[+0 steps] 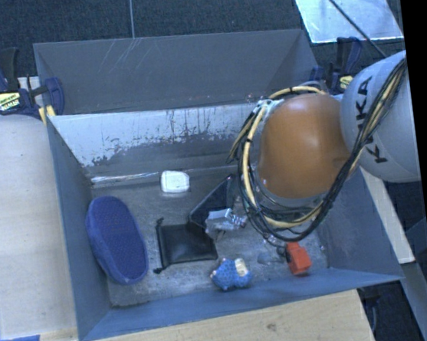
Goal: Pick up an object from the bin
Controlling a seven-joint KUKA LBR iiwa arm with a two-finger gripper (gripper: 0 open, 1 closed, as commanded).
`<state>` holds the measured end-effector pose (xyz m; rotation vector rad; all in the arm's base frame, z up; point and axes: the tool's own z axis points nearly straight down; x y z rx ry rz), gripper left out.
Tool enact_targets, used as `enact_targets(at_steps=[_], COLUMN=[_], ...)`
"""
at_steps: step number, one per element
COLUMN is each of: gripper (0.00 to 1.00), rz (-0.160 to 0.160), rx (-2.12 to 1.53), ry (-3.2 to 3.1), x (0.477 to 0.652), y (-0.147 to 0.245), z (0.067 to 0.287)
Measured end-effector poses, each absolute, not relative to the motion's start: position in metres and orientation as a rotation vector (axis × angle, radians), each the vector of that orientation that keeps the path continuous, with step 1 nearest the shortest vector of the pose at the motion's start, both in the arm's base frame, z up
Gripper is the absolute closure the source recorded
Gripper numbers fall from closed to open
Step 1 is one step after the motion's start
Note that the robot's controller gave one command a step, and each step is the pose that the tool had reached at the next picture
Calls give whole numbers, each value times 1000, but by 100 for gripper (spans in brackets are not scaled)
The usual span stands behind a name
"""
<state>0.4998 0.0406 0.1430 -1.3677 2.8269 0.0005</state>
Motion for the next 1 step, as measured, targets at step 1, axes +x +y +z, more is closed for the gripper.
enact_targets(at_steps=[1], gripper=[0], rz=[5], rx=[-1541], ry=[2726], x=[569], y=[40], z=[88])
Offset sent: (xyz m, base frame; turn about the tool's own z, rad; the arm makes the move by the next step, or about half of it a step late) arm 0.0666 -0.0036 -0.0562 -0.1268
